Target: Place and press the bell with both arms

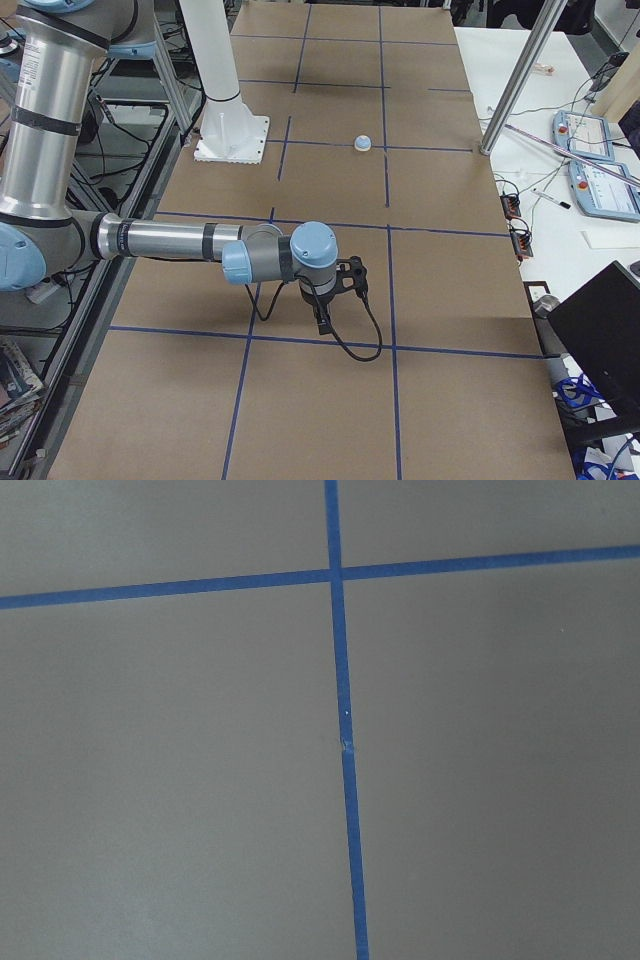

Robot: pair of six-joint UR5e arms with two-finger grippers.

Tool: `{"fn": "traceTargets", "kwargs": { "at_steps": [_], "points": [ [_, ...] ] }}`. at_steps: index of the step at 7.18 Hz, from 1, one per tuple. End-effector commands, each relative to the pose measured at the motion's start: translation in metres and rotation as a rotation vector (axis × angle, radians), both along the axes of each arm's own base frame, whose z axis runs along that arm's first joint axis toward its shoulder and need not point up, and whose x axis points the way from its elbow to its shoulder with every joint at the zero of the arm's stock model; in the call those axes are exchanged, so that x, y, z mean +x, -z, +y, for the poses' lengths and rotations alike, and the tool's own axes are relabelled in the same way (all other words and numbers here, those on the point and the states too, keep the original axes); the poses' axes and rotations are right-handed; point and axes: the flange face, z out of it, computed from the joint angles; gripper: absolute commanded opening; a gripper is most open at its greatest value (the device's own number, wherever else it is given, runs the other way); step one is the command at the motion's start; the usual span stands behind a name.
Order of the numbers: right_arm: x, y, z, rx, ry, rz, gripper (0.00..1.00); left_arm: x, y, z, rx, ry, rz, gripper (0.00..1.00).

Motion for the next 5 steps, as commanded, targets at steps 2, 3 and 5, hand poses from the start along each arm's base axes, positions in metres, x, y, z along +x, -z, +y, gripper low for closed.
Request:
{"fn": "traceTargets", "kwargs": {
  "at_steps": [2, 3, 5],
  "points": [
    [0.0012, -0.0004, -0.0040, -0.073, -0.003, 0.007, 1.00, 0.0009, -0.0112, -0.0023, 0.010, -0.030, 0.008, 1.00],
    [0.0066, -0.0043, -0.0005, -0.083, -0.016, 0.013, 1.00, 0.0013, -0.0138, 0.0003, 0.000, -0.028, 0.006, 1.00],
    [0.0078, -0.0054, 0.0011, -0.086, -0.019, 0.012, 1.00, 0.0011, -0.0137, -0.0008, -0.002, -0.025, 0.003, 1.00]
  ]
}}
